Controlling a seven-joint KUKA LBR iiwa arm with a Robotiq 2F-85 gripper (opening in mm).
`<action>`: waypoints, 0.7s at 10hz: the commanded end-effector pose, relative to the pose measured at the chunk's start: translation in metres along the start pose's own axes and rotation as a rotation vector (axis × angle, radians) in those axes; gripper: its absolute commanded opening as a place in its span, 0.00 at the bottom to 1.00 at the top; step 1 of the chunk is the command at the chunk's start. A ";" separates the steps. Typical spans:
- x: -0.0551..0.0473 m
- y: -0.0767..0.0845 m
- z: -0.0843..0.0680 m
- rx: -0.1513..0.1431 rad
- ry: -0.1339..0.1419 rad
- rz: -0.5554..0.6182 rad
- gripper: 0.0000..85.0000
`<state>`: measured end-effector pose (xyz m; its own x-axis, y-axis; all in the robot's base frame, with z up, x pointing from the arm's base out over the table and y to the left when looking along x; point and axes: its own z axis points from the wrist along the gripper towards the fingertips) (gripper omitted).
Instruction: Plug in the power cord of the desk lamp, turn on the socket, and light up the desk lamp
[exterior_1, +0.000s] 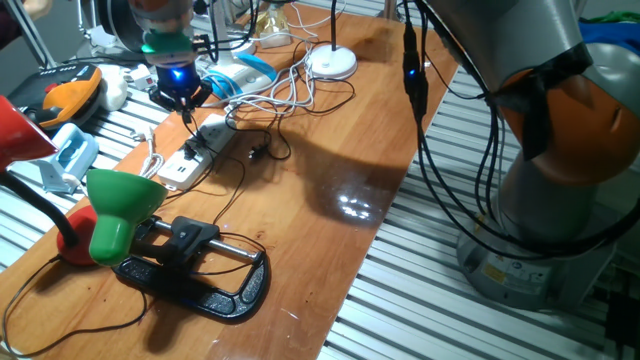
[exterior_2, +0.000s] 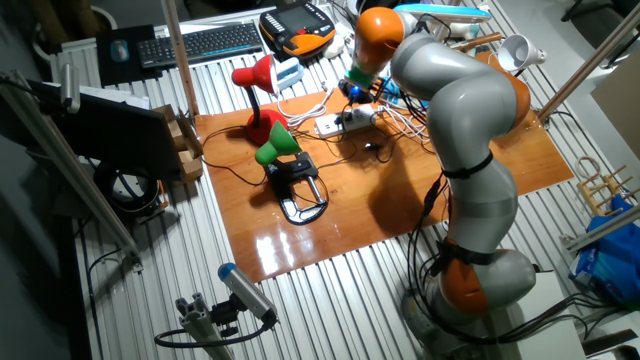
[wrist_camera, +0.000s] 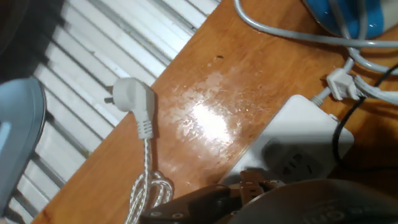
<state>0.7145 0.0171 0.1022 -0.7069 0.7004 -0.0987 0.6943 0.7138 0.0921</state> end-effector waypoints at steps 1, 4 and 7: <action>0.000 0.000 0.002 -0.060 0.073 -0.639 0.00; 0.002 0.001 0.005 -0.056 0.104 -0.695 0.00; 0.003 0.001 0.008 -0.053 0.104 -0.746 0.00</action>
<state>0.7137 0.0201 0.0938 -0.8583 0.5097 -0.0601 0.5043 0.8593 0.0856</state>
